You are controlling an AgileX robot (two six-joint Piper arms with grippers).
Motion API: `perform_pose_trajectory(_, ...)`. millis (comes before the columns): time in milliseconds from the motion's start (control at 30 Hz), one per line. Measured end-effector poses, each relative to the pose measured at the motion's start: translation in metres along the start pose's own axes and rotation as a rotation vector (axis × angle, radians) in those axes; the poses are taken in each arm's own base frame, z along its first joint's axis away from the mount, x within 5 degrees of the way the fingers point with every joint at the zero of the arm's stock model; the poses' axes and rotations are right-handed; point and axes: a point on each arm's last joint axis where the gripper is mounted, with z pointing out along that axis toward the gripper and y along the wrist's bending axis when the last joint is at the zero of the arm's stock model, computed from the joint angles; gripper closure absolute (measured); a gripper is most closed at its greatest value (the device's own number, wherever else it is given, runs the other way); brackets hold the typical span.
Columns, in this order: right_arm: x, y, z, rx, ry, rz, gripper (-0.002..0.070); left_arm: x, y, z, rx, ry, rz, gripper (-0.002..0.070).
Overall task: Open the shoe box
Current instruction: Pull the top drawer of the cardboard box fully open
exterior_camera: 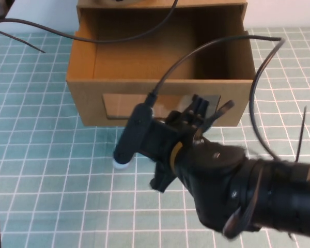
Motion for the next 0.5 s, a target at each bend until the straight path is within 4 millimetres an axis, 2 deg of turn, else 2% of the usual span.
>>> perform_pose_trajectory(133,-0.012,-0.005,-0.017,-0.135,-0.031,0.03,0.0318,-0.001,0.001,-0.006,0.005,0.005,-0.001,0.0679)
perform_pose_trajectory(233,-0.018,-0.015,-0.034,-0.189,-0.058,0.043,0.0289,-0.001,-0.003,-0.016,0.018,0.025,0.003,0.0679)
perform_pose_trajectory(367,-0.022,-0.038,-0.068,-0.215,-0.14,0.105,0.0288,-0.001,-0.01,-0.041,0.018,0.078,0.026,0.0679)
perform_pose_trajectory(500,-0.024,-0.066,-0.104,-0.193,-0.261,0.16,0.0336,-0.009,-0.03,-0.076,-0.006,0.064,0.081,0.0679)
